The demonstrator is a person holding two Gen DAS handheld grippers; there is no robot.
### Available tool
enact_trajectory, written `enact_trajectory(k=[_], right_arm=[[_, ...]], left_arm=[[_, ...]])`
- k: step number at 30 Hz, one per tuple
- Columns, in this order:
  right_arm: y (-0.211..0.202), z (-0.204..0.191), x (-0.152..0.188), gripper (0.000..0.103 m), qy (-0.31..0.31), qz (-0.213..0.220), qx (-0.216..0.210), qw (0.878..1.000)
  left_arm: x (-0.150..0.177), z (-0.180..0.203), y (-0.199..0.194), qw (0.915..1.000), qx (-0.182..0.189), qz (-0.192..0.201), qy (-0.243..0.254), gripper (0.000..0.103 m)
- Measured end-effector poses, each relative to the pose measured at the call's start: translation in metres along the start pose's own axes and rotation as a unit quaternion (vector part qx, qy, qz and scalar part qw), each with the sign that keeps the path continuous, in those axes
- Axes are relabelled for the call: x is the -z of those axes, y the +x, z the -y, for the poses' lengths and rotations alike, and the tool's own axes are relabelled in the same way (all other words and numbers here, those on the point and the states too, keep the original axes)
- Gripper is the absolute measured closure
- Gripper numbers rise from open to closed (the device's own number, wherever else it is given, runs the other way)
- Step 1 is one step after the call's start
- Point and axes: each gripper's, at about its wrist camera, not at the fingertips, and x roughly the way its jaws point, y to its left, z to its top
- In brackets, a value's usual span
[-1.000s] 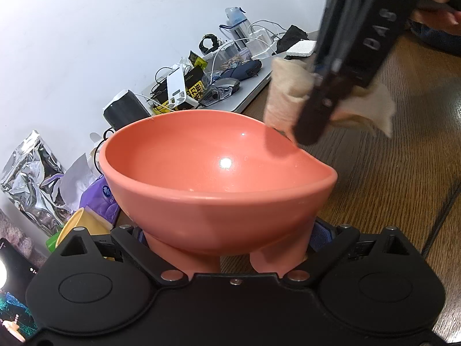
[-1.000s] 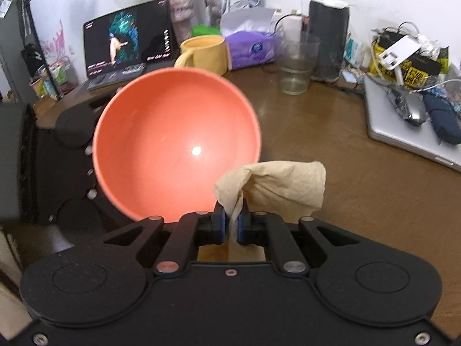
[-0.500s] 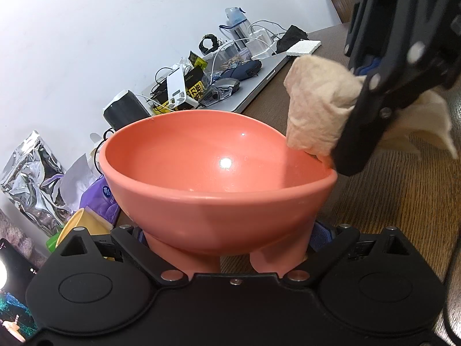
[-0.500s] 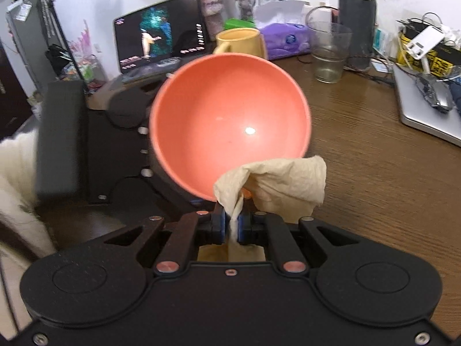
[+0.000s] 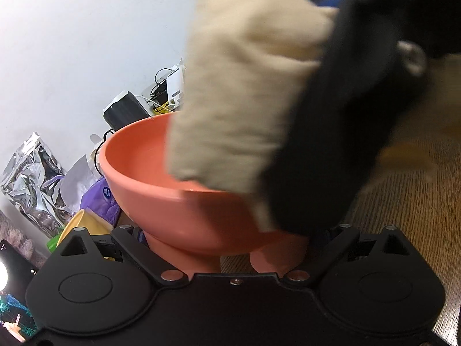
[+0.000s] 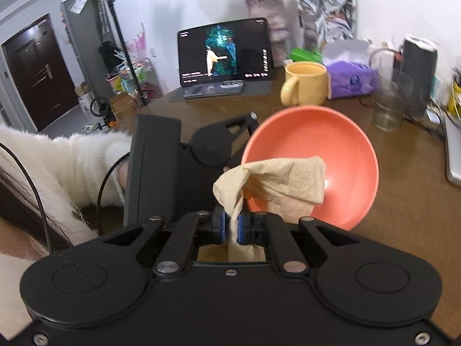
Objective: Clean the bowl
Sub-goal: 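Wipe the bowl interior again with the cloth in the right tool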
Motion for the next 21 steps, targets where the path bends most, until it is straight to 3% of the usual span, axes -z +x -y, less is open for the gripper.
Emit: enact_trajectory(k=[10, 21], right_arm=[[0.007, 0.006, -0.026, 0.094, -0.031, 0.016, -0.007, 0.999], [0.016, 0.016, -0.045, 0.094, -0.04, 0.044, 0.02, 0.998]], left_arm=[[0.0, 0.003, -0.001, 1.0, 0.0, 0.001, 0.001, 0.007], [-0.002, 0.007, -0.002, 1.0, 0.0, 0.001, 0.002, 0.007]])
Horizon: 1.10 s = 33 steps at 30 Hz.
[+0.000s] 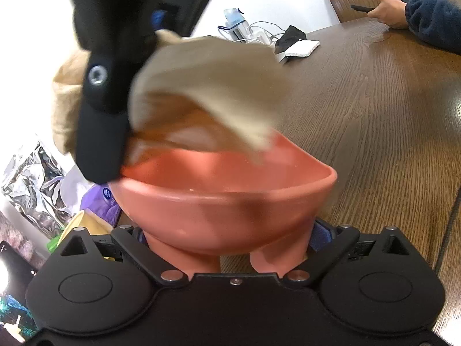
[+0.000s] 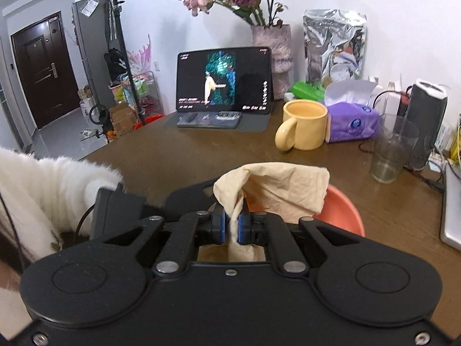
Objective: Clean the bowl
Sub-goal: 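Wipe the bowl interior again with the cloth in the right tool, then wipe the bowl's outer rim with the cloth in the right tool while the left tool tilts the bowl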
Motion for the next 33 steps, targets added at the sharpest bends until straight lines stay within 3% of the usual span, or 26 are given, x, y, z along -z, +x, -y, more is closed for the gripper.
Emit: enact_trajectory(k=[19, 33], right_arm=[[0.012, 0.038, -0.02, 0.094, 0.015, 0.009, 0.091, 0.996], [0.009, 0.066, 0.003, 0.094, 0.037, -0.043, 0.171, 0.984]], left_arm=[[0.002, -0.01, 0.003, 1.0, 0.002, 0.0, -0.001, 0.007], [0.001, -0.01, 0.003, 1.0, 0.003, -0.001, -0.003, 0.007]])
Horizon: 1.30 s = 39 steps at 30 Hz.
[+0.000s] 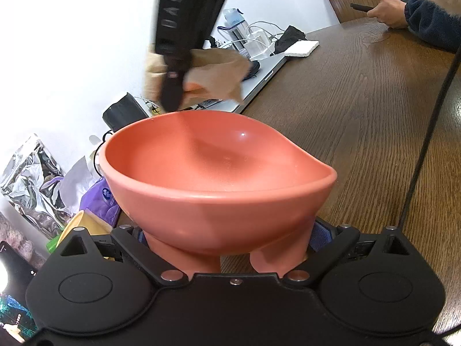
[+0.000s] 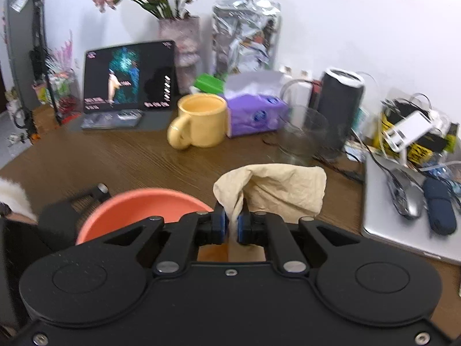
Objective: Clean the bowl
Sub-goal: 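Wipe the bowl's outer rim with the cloth in the right tool while the left tool tilts the bowl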
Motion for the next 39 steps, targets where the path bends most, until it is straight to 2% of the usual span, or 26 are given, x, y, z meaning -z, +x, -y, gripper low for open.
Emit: enact_trajectory(k=[8, 23, 31, 39], right_arm=[[0.003, 0.009, 0.024, 0.094, 0.015, -0.031, 0.011, 0.999], [0.006, -0.006, 0.073, 0.094, 0.015, -0.099, -0.011, 0.995], [0.011, -0.03, 0.082, 0.094, 0.003, -0.126, -0.066, 0.99], [-0.002, -0.054, 0.081, 0.094, -0.01, -0.128, -0.13, 0.983]], left_arm=[[-0.002, -0.001, 0.001, 1.0, 0.0, 0.0, 0.0, 0.007], [-0.002, 0.0, 0.002, 1.0, -0.001, -0.001, -0.002, 0.007], [-0.001, 0.0, 0.001, 1.0, -0.001, 0.0, -0.001, 0.007], [-0.002, -0.001, 0.002, 1.0, -0.001, -0.001, -0.001, 0.007]])
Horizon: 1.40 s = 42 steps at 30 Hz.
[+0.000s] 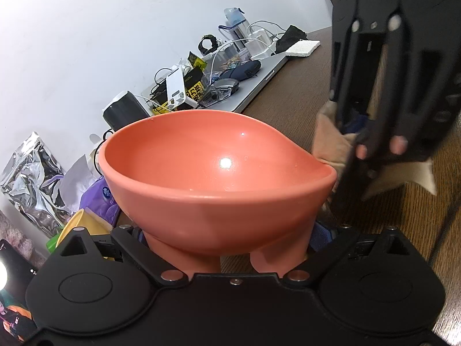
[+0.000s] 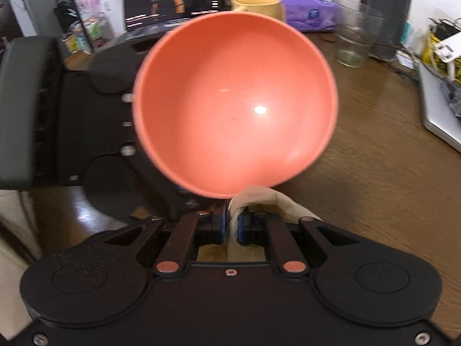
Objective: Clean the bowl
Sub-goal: 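Wipe the bowl's outer rim with the cloth in the right tool while the left tool tilts the bowl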
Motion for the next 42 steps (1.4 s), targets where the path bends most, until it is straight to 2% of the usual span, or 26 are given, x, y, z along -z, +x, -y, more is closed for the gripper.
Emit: enact_trajectory(k=[8, 13, 26, 36, 42], right_arm=[[-0.016, -0.017, -0.01, 0.094, -0.029, 0.002, -0.053, 0.998], [-0.028, -0.019, -0.024, 0.094, -0.045, 0.019, -0.085, 0.995], [-0.041, -0.036, -0.051, 0.095, -0.122, 0.057, -0.079, 0.988], [-0.037, -0.04, -0.089, 0.095, -0.144, 0.041, -0.086, 0.985], [-0.031, -0.043, -0.112, 0.096, -0.155, 0.02, -0.068, 0.985]], left_arm=[[0.0, 0.0, 0.0, 1.0, 0.0, 0.002, 0.001, 0.007], [0.0, 0.0, 0.001, 1.0, 0.002, 0.004, 0.004, 0.007], [0.0, 0.001, 0.001, 0.9999, 0.001, 0.008, 0.008, 0.007], [-0.001, 0.001, 0.003, 0.9999, 0.002, 0.009, 0.008, 0.007], [-0.001, 0.001, 0.004, 0.9999, 0.003, 0.01, 0.008, 0.007]])
